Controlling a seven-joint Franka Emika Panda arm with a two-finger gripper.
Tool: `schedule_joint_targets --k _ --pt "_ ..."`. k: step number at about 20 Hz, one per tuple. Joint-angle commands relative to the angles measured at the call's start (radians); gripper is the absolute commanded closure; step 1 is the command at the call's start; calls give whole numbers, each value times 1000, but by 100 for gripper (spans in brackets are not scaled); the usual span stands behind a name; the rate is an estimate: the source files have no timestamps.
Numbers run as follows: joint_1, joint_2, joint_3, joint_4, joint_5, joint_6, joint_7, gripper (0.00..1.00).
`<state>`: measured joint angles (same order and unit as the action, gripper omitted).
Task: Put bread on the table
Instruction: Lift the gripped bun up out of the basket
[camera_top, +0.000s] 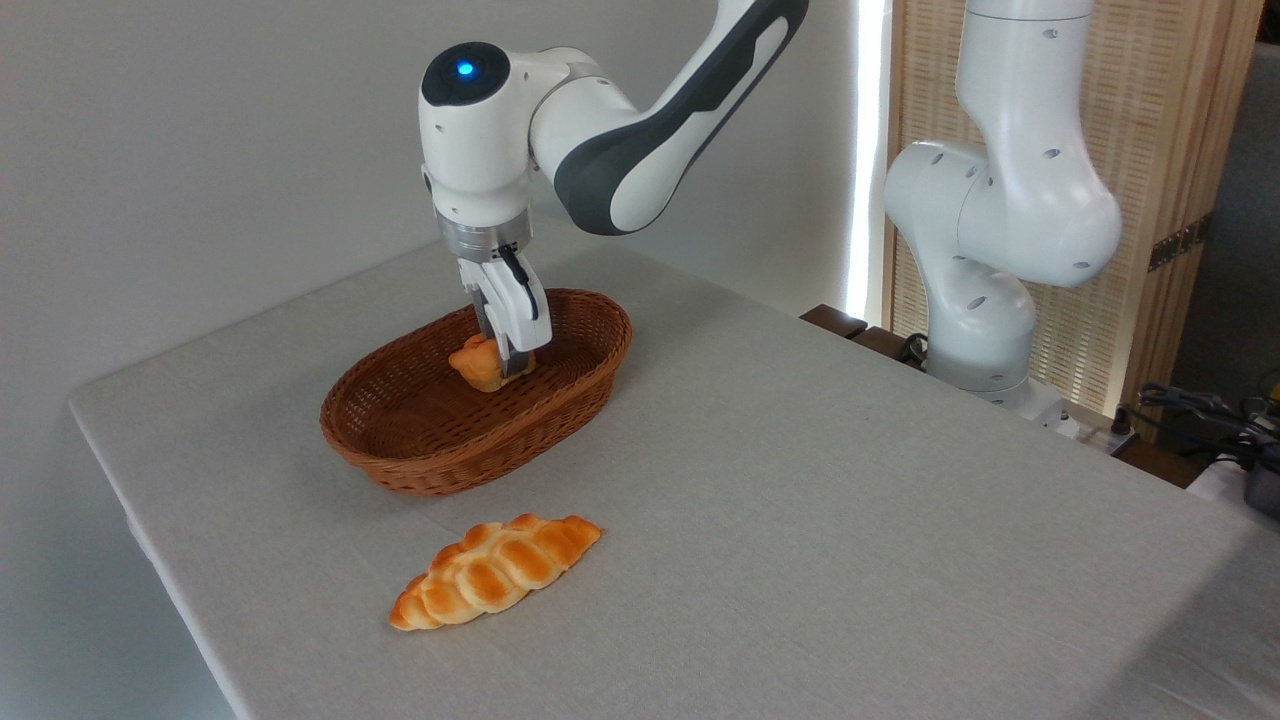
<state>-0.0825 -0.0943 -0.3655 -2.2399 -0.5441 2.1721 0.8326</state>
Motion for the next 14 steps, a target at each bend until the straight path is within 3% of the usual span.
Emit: schedule_joint_targets --k 1,4,6,9,11,14 --pt "0 -10 65 100 -11 -76 14 78" --pt "1 -10 181 247 12 -285 20 74" --pt "1 -10 238 316 65 -388 23 71" --pt "1 -13 266 338 217 -478 57 68" --pt "1 -13 266 332 353 -520 127 59" --pt "6 -10 270 295 481 -522 216 48"
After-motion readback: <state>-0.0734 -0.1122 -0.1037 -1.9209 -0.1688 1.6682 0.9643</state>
